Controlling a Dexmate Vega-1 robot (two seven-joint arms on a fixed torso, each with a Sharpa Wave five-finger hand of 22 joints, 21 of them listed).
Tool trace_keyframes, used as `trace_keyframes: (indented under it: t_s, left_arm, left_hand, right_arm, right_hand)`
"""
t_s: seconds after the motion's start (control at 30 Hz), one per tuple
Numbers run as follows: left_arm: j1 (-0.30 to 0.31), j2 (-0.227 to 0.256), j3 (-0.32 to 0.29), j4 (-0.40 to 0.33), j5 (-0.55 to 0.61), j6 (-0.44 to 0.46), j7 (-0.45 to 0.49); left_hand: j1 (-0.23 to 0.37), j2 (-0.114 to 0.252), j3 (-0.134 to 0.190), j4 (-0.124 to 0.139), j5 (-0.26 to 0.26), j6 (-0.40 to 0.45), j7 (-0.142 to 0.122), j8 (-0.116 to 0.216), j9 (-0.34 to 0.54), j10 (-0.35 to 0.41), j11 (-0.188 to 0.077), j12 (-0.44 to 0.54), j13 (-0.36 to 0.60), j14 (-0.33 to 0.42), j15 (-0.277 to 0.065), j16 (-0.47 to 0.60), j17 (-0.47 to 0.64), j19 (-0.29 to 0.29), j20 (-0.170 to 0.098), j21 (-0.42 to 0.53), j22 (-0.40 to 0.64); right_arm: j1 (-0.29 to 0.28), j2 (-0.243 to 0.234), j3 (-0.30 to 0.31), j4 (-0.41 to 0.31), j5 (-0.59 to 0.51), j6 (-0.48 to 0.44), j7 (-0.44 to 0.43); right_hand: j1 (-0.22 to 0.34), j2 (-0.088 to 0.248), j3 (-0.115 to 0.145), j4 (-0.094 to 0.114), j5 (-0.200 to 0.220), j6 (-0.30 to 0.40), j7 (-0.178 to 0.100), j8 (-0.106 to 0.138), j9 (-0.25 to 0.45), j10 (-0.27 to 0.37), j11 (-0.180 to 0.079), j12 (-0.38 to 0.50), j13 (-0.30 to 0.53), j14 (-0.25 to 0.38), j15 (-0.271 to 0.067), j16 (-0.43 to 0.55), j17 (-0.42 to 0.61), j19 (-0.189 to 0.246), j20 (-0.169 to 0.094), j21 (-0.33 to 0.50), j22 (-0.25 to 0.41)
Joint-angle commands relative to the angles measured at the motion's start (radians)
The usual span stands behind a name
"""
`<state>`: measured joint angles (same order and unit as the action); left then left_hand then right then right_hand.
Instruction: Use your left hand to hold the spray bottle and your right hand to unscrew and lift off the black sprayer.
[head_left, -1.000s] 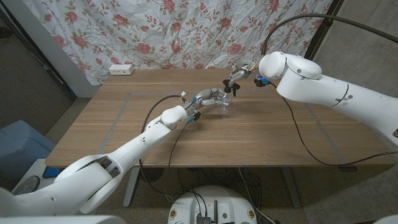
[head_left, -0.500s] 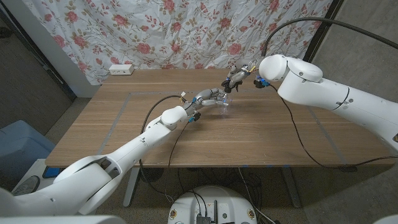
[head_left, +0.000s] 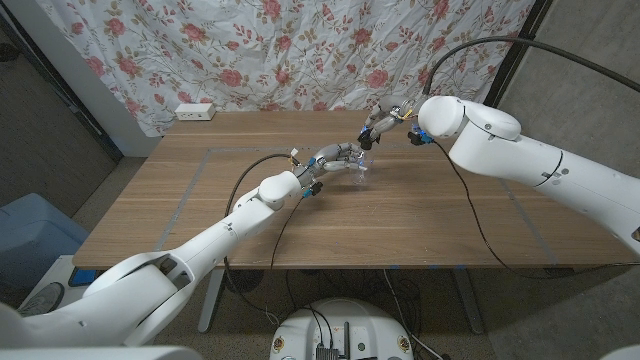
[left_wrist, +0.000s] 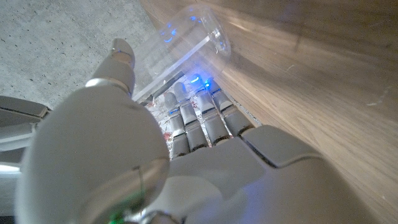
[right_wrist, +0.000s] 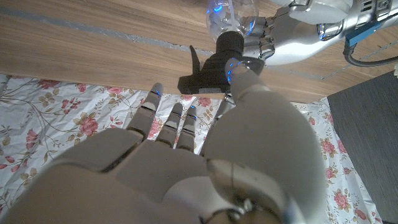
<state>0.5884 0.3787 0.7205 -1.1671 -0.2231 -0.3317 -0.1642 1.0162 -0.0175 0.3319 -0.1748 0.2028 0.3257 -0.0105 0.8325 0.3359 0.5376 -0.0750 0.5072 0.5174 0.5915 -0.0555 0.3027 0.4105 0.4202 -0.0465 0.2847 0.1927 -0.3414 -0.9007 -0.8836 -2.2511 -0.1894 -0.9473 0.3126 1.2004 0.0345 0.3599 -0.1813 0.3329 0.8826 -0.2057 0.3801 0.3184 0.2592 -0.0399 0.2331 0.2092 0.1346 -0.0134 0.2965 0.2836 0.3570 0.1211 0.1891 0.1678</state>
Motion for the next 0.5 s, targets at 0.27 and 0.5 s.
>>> trace_keyframes:
  t_s: [0.27, 0.5]
  left_arm:
    - [0.003, 0.002, -0.001, -0.006, 0.0, 0.003, 0.0]
    - [0.003, 0.002, 0.0, -0.005, 0.001, 0.004, 0.001]
  left_hand:
    - [0.014, 0.125, 0.007, 0.005, 0.006, 0.047, -0.039, 0.226, 0.003, 0.113, -0.106, 0.003, 0.146, 0.01, -0.135, -0.001, 0.005, 0.008, 0.001, 0.005, 0.004]
    - [0.014, 0.125, 0.007, 0.004, 0.006, 0.046, -0.04, 0.227, 0.001, 0.113, -0.105, 0.002, 0.146, 0.01, -0.135, -0.002, 0.006, 0.008, 0.001, 0.005, 0.004]
  right_arm:
    - [-0.078, 0.013, 0.053, 0.008, -0.007, 0.043, -0.088]
    - [-0.081, 0.013, 0.057, 0.011, -0.013, 0.051, -0.088]
  right_hand:
    - [0.019, 0.004, -0.009, 0.01, 0.003, 0.098, 0.001, 0.04, -0.005, 0.034, -0.017, 0.009, 0.003, 0.015, -0.019, 0.02, 0.014, 0.011, -0.015, 0.008, 0.003]
    - [0.028, 0.006, -0.016, 0.01, 0.002, 0.163, 0.004, 0.066, -0.01, 0.052, -0.028, 0.011, 0.003, 0.022, -0.029, 0.029, 0.022, 0.014, -0.016, 0.008, 0.003]
